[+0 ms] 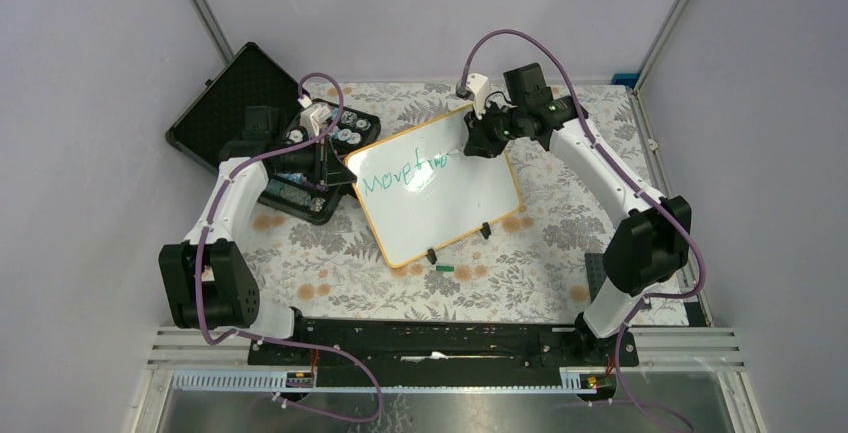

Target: Write a sentence on the whiteboard

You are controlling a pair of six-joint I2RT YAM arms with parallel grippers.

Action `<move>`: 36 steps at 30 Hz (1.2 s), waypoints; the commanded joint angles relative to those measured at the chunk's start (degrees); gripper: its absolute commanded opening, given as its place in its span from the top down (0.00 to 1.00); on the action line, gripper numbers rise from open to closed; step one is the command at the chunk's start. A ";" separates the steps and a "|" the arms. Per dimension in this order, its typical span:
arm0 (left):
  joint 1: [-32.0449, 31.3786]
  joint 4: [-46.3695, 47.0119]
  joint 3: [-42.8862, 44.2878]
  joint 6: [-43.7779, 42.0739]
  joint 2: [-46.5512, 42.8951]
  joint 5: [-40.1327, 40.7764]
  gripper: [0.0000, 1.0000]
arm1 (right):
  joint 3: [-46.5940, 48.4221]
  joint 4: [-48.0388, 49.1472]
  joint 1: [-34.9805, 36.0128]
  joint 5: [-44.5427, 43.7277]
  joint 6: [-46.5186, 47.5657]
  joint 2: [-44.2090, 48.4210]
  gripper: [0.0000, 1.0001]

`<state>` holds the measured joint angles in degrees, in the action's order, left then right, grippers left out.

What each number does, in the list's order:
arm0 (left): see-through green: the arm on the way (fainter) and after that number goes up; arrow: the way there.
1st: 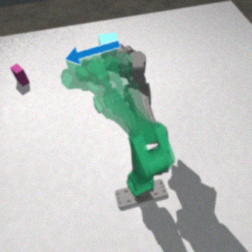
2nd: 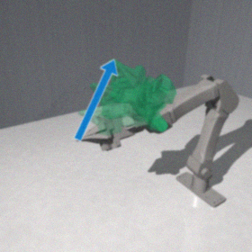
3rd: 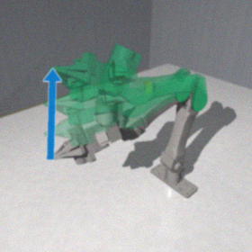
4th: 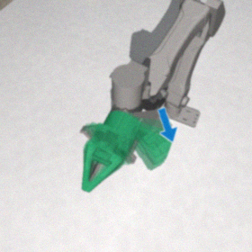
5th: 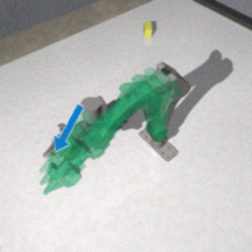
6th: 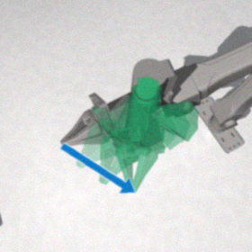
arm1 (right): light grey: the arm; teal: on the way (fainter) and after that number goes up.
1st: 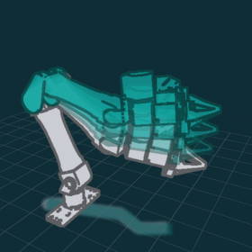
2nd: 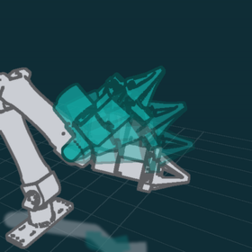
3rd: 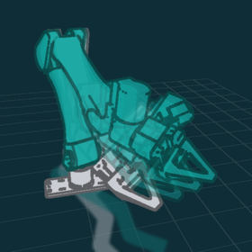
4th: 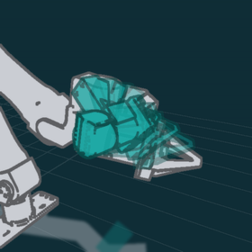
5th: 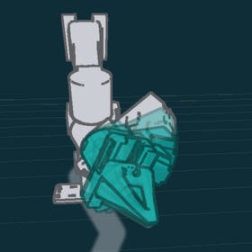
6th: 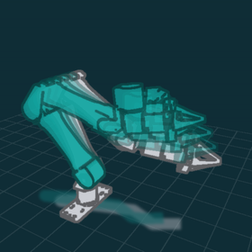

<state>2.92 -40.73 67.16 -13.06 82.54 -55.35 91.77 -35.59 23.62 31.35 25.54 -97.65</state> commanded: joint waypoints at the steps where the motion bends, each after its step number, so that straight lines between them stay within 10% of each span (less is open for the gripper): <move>1: -1.56 1.71 -0.10 -5.03 0.24 4.89 1.00 | 2.15 1.32 -0.51 -1.24 0.61 0.18 1.00; 36: -1.60 1.72 0.07 -4.96 0.43 5.03 1.00 | -2.84 -0.91 0.03 -1.20 3.27 1.12 1.00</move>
<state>2.92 -40.66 67.16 -13.04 82.56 -55.24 89.47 -36.40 23.62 32.58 26.81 -97.65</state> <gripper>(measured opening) 0.112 0.175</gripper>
